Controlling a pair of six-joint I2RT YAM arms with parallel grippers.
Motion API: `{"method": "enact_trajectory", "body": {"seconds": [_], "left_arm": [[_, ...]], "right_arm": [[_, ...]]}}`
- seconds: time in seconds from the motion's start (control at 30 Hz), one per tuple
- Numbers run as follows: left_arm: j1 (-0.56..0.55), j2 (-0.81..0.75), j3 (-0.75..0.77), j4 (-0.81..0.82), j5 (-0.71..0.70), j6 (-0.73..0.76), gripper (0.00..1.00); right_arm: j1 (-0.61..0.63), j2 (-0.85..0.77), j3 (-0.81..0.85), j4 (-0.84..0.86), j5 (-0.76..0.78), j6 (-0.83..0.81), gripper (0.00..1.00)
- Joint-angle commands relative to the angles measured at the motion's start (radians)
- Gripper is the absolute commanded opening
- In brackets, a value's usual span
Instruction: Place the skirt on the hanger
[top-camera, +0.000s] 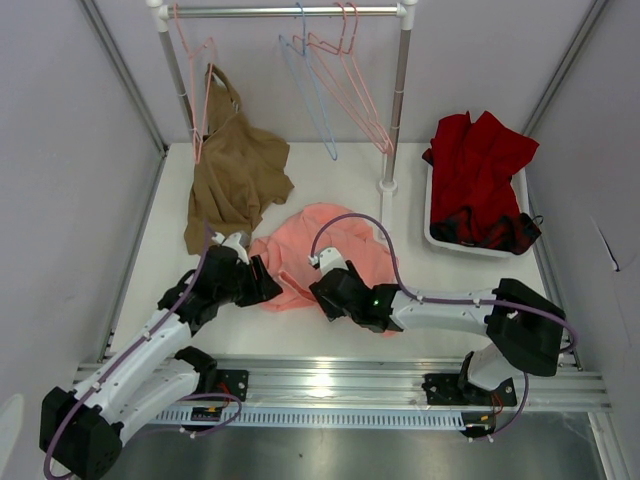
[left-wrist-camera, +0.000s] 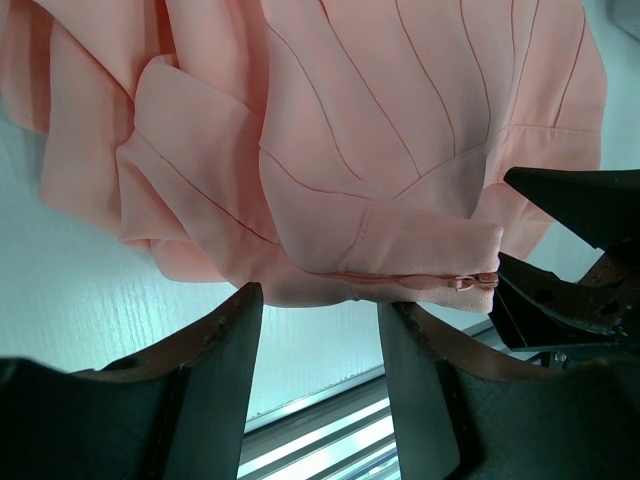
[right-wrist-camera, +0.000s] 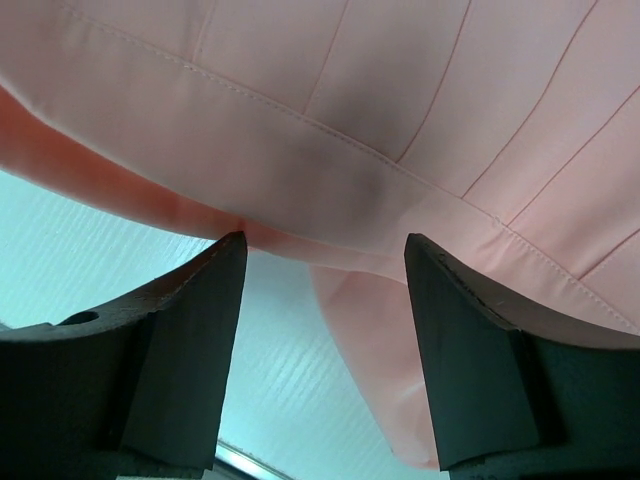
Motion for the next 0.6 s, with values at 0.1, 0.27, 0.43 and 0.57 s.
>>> {"method": "enact_trajectory", "body": {"seconds": [0.1,0.27,0.43,0.57], "left_arm": [[0.007,0.011,0.003,0.038,0.021,0.009,0.55],[0.004,0.019,0.005,0.041,0.026,0.007,0.55],[-0.011,0.023,0.000,0.060,0.027,0.005,0.56],[-0.037,0.003,-0.005,0.084,0.030,0.001,0.61]], "right_arm": [[-0.021,0.066,0.069,0.065,0.069,-0.039,0.53],[-0.052,0.060,0.099,0.073,0.070,-0.059,0.33],[-0.067,0.058,0.139,0.045,0.080,-0.088,0.16],[-0.087,0.067,0.181,0.027,0.080,-0.097,0.11]]}}
